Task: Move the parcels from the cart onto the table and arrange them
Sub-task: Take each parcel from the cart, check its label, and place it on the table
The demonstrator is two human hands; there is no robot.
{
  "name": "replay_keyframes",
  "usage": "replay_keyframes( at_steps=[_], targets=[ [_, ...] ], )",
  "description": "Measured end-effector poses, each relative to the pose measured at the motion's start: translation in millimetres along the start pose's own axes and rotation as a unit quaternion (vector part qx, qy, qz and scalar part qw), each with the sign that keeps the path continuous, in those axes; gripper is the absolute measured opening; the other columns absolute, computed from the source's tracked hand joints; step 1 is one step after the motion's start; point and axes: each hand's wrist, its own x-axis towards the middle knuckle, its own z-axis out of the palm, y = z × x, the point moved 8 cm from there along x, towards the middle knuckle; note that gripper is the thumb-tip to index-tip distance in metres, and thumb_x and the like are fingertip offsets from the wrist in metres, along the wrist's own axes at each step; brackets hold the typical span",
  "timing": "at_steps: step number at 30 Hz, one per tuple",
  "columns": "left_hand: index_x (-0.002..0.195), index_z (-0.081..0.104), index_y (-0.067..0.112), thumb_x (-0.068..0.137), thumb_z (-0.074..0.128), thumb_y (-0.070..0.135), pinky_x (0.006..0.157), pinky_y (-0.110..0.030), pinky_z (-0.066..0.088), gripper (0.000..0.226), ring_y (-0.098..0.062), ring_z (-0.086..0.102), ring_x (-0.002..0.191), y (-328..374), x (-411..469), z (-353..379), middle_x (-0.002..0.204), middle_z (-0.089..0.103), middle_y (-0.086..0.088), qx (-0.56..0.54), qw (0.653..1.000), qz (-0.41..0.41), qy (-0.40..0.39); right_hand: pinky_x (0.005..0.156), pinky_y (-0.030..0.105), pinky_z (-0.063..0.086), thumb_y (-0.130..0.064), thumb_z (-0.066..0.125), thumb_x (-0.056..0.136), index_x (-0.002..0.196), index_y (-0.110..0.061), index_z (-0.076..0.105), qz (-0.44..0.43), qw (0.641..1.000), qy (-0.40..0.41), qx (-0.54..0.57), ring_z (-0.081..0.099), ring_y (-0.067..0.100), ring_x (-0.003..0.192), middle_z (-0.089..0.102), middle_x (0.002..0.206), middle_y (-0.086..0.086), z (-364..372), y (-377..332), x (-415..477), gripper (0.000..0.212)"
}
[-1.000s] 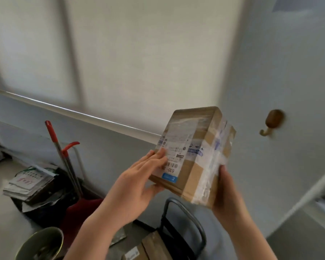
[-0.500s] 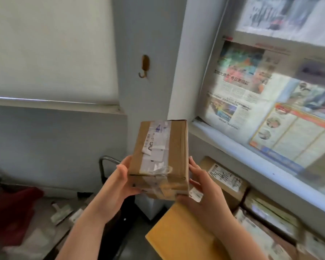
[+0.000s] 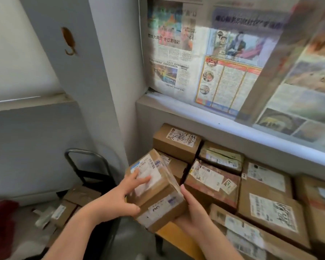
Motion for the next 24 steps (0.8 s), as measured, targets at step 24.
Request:
replay_keyframes(
  at_steps=[24],
  targets=[
    [0.15, 0.001, 0.032, 0.085, 0.067, 0.027, 0.091, -0.041, 0.052, 0.093, -0.018, 0.059, 0.113, -136, 116, -27, 0.133, 0.053, -0.001, -0.083, 0.983, -0.156, -0.04, 0.075, 0.024, 0.055, -0.017, 0.056, 0.092, 0.136, -0.017, 0.044, -0.131, 0.905, 0.311, -0.259, 0.055, 0.011, 0.105, 0.056, 0.131, 0.002, -28, 23, 101, 0.045]
  ],
)
